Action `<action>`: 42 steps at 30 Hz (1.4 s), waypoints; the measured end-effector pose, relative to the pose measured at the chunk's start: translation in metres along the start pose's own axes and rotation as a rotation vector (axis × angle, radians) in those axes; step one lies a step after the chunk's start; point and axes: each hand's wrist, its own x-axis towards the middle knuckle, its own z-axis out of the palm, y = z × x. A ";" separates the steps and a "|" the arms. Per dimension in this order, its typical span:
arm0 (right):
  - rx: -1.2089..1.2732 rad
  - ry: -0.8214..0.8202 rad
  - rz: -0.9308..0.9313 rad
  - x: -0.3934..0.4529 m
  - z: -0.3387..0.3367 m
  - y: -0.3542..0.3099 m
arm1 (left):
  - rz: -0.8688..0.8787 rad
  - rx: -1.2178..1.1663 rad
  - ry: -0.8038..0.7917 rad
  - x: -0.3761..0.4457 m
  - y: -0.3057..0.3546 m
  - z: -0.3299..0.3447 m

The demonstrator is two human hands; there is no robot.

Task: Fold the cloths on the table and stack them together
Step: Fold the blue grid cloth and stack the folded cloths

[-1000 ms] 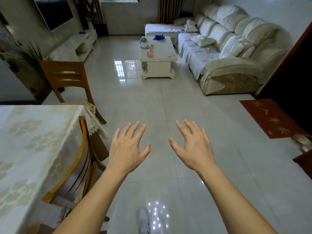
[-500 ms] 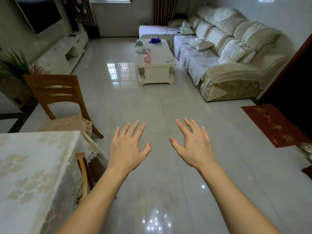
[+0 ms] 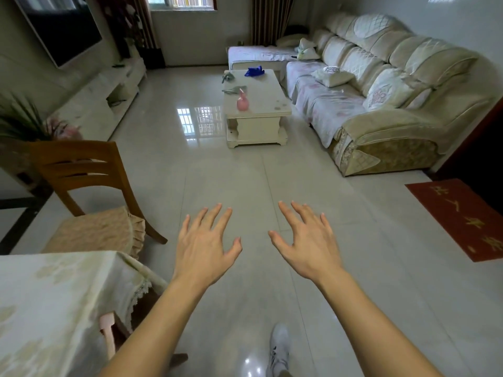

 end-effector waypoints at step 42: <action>0.010 -0.125 -0.223 0.520 0.079 -0.035 | -0.249 0.038 -0.042 0.442 -0.150 0.102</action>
